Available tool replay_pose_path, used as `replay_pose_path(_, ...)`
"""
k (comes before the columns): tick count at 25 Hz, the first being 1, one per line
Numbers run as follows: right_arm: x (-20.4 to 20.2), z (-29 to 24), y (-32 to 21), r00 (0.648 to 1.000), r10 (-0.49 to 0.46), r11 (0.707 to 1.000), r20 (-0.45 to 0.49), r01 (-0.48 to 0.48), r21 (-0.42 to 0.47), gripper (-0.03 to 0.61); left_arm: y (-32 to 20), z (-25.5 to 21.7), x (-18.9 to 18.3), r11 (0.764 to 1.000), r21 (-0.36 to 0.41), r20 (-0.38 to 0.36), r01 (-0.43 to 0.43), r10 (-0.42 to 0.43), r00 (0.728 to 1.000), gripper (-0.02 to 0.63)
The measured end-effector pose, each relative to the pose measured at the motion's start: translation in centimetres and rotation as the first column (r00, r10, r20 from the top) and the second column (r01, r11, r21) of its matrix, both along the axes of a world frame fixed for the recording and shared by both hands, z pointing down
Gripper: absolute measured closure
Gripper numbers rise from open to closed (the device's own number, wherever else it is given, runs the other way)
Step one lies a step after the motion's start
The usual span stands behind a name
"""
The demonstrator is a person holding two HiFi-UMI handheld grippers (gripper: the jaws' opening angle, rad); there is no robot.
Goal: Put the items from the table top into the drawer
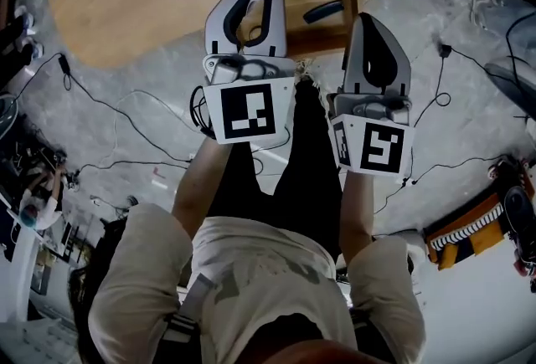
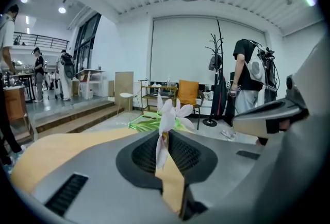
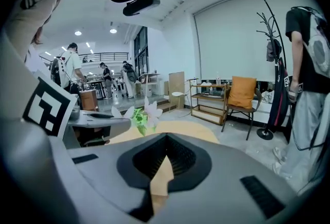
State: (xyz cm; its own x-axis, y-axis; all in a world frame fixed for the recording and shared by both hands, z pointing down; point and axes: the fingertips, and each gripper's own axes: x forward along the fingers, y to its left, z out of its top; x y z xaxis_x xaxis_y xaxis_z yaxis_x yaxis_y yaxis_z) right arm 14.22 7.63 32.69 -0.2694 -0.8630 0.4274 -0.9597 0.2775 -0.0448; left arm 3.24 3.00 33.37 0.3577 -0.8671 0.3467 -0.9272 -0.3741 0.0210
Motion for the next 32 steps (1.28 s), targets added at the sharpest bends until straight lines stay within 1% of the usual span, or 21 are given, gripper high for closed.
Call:
replay_pose_path(3, 1.6, 0.4, 1.1, 1.0, 0.016, 1.0, 0.011, -0.016, -0.008, 0.574, 1.4, 1.6, 2.3, 0.999, -0.037, 0.003, -0.03, 0.031, 1.0, 0.565)
replay_pose_path(7, 4.6, 1.2, 2.6, 0.999, 0.032, 0.999, 0.014, -0.032, -0.017, 0.574, 2.4, 2.5, 5.3, 0.997, -0.056, 0.015, -0.052, 0.053, 0.998, 0.565)
replay_pose_path(10, 5.8, 1.8, 3.1, 0.999, 0.045, 0.999, 0.018, -0.044, -0.027, 0.574, 2.7, 2.9, 6.4, 0.996, -0.067, 0.008, -0.05, 0.051, 0.999, 0.565)
replay_pose_path(13, 6.4, 2.3, 3.3, 0.998, 0.051, 0.998, 0.027, -0.05, -0.04, 0.574, 3.1, 3.1, 7.3, 0.995, -0.071, 0.012, -0.076, 0.077, 0.997, 0.565)
replay_pose_path(15, 6.5, 2.5, 3.2, 0.998, 0.051, 0.998, 0.03, -0.05, -0.048, 0.574, 3.8, 3.7, 7.7, 0.991, -0.097, 0.012, -0.097, 0.099, 0.995, 0.565)
replay_pose_path(16, 6.4, 2.7, 3.1, 0.998, 0.05, 0.997, 0.031, -0.049, -0.052, 0.574, 4.2, 4.4, 7.9, 0.986, -0.125, 0.009, -0.106, 0.108, 0.994, 0.565)
replay_pose_path(19, 6.5, 3.7, 3.2, 0.998, 0.05, 0.996, 0.032, -0.048, -0.071, 0.574, 6.6, 7.5, 8.6, 0.96, -0.248, -0.001, -0.132, 0.136, 0.991, 0.565)
replay_pose_path(22, 6.8, 4.5, 3.4, 0.998, 0.052, 0.995, 0.03, -0.049, -0.088, 0.574, 9.0, 10.7, 9.9, 0.93, -0.325, 0.007, -0.17, 0.182, 0.983, 0.565)
replay_pose_path(25, 6.6, 5.3, 3.7, 0.998, 0.049, 0.993, 0.027, -0.046, -0.107, 0.574, 11.5, 14.5, 10.2, 0.895, -0.403, 0.04, -0.189, 0.224, 0.974, 0.565)
replay_pose_path(28, 5.9, 5.9, 3.8, 0.999, 0.033, 0.992, 0.031, -0.029, -0.122, 0.574, 13.0, 17.4, 9.2, 0.867, -0.468, 0.066, -0.173, 0.229, 0.971, 0.565)
replay_pose_path(32, 5.5, 6.2, 3.8, 1.0, 0.008, 0.992, 0.023, -0.005, -0.129, 0.574, 14.1, 20.4, 8.1, 0.839, -0.528, 0.087, -0.13, 0.206, 0.975, 0.565)
